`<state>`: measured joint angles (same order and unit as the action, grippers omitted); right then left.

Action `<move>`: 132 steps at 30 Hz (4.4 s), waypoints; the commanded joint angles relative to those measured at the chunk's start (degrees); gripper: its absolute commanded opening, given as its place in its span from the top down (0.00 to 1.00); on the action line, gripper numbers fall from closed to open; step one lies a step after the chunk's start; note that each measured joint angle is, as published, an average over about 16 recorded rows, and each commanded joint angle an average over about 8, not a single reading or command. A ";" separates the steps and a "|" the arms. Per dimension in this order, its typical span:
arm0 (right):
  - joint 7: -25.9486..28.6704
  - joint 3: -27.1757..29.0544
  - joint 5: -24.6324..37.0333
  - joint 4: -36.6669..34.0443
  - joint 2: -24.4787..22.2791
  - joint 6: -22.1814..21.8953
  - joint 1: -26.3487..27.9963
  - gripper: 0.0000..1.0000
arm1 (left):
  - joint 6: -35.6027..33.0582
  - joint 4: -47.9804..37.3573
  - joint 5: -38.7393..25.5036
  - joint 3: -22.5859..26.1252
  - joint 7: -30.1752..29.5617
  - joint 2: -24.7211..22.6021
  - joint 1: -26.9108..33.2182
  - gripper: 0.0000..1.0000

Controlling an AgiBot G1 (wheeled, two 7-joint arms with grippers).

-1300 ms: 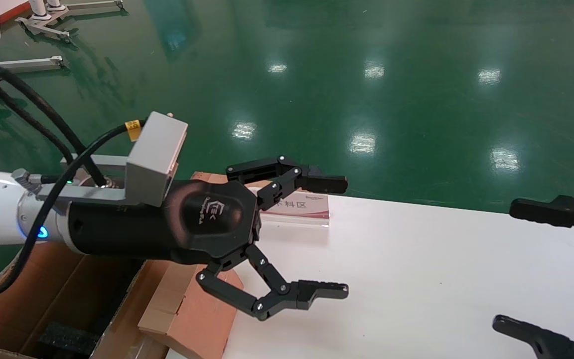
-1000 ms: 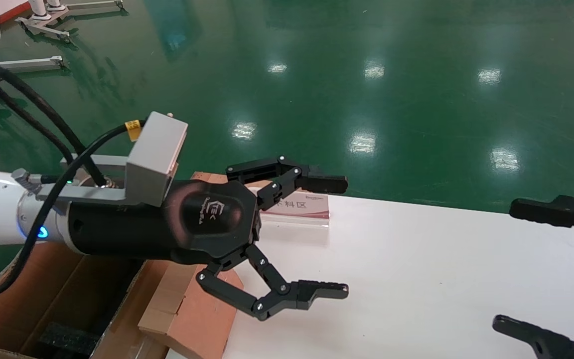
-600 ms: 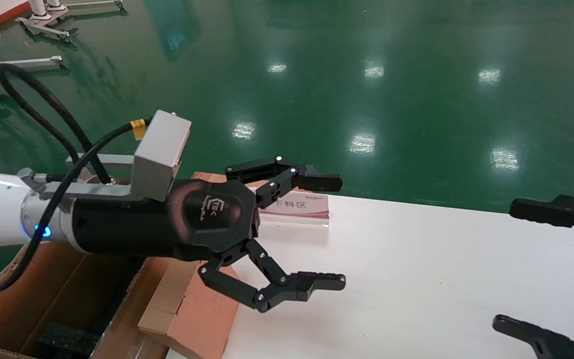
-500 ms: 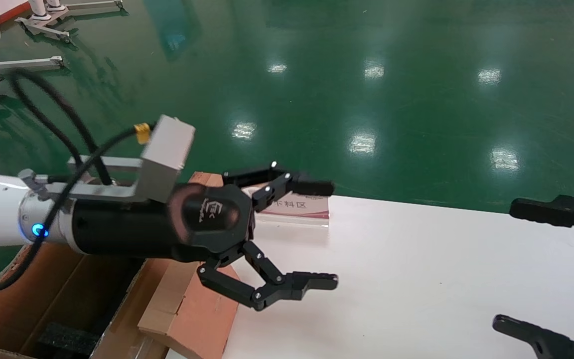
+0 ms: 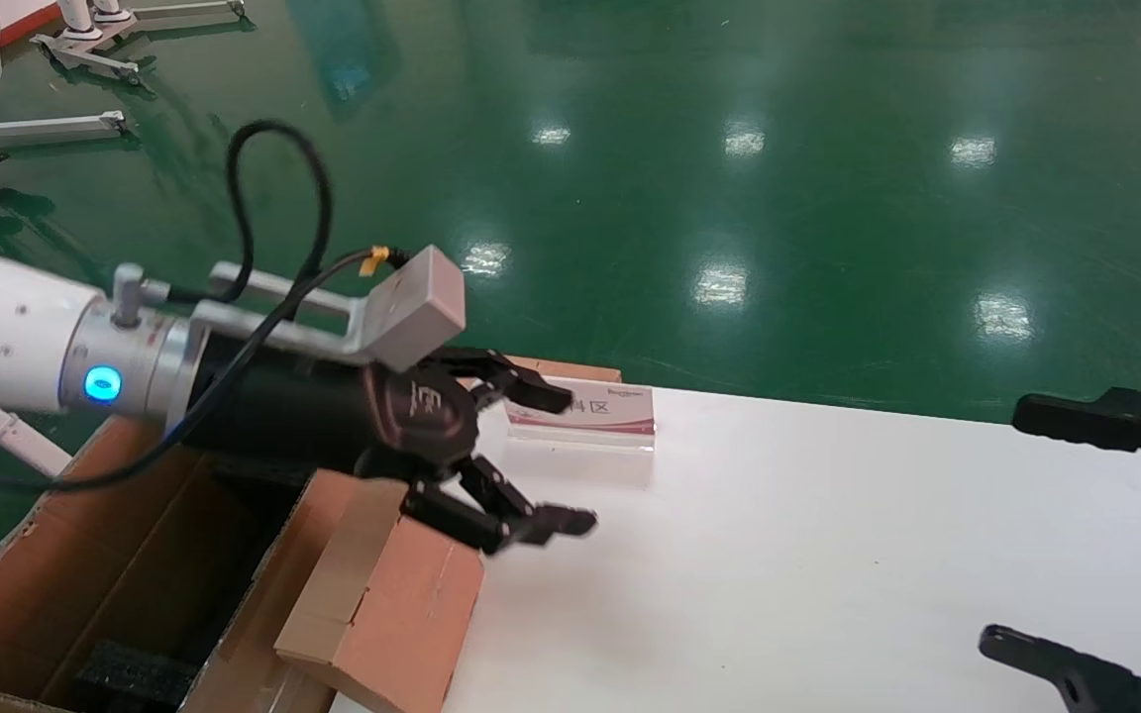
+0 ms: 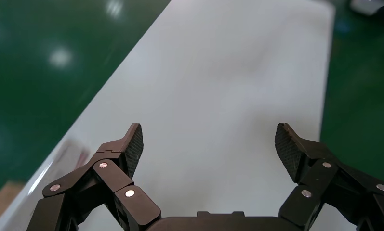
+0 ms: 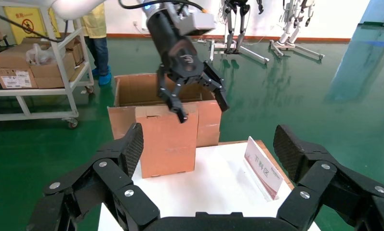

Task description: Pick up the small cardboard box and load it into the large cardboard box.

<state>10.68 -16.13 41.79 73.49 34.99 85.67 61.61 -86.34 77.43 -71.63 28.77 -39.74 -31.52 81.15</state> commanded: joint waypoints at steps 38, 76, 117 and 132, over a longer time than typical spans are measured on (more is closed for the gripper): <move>-0.08 -0.16 -0.11 0.00 -0.07 -0.07 0.04 0.00 | -4.66 0.23 -13.16 49.67 -38.62 -3.49 39.83 0.00; -0.16 -0.31 -0.21 0.00 -0.13 -0.14 0.07 0.00 | 2.45 0.45 -9.39 77.99 -48.46 -10.05 48.58 0.00; -0.20 -0.39 -0.28 -0.02 -0.17 -0.18 0.07 1.00 | 5.36 0.48 -9.51 78.59 -48.27 -8.87 46.06 1.00; -0.19 -0.38 -0.28 -0.02 -0.17 -0.18 0.07 1.00 | 5.25 0.48 -9.59 78.59 -48.27 -8.92 46.13 1.00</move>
<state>10.48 -16.51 41.51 73.47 34.82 85.49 61.68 -81.10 77.91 -81.21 107.36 -88.01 -40.44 127.28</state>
